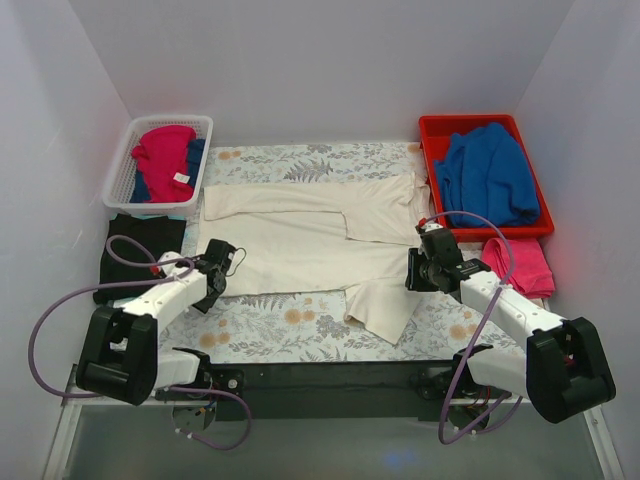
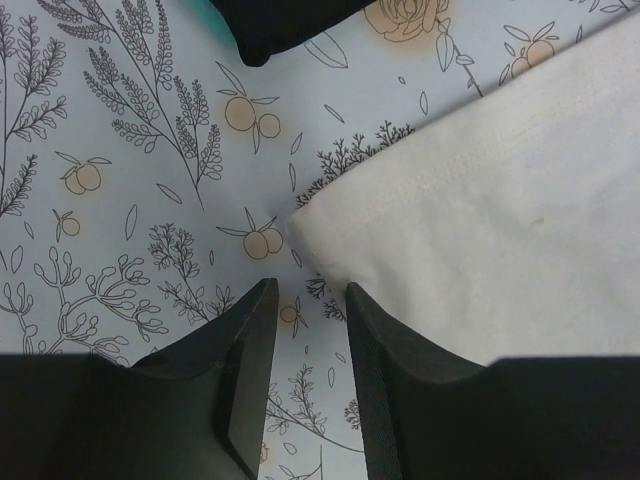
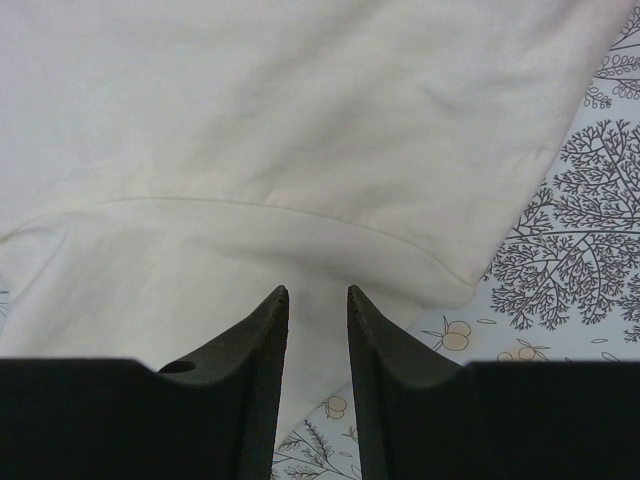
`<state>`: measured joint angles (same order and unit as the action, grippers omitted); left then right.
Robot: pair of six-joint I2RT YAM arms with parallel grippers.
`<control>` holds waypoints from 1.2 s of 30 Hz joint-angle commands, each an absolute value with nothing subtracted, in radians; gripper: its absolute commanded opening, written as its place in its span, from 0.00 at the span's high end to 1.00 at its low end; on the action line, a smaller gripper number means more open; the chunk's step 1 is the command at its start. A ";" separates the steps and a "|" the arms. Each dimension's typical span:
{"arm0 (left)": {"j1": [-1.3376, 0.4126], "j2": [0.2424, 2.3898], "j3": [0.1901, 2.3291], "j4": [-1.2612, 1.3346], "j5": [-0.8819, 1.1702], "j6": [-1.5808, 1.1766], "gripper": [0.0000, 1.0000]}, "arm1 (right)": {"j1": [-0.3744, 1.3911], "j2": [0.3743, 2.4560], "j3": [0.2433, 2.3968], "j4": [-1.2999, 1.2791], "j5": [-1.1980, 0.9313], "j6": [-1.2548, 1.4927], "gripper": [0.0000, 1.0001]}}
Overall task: Fold and stack the t-shirts
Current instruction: Grap the side of the flattened tshirt closest away from the robot with both arms
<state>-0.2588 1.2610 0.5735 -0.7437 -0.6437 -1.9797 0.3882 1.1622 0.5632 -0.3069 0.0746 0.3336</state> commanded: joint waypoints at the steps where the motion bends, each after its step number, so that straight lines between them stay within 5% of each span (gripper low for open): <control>1: -0.262 1.298 0.587 -0.730 -0.672 -2.077 0.67 | 0.391 1.158 0.561 -0.282 0.069 0.324 0.64; 14: -0.262 1.120 0.581 -0.744 -0.680 -2.039 0.67 | 0.393 1.187 0.574 -0.282 0.084 0.327 0.64; 31: -0.253 1.329 0.561 -0.628 -0.605 -2.065 0.66 | 0.393 1.177 0.574 -0.305 0.095 0.322 0.64; 35: -0.250 1.289 0.554 -0.637 -0.610 -2.062 0.80 | 0.393 1.170 0.572 -0.307 0.098 0.324 0.64; 36: -0.250 1.281 0.551 -0.641 -0.611 -2.063 0.96 | 0.391 1.167 0.571 -0.307 0.100 0.325 0.64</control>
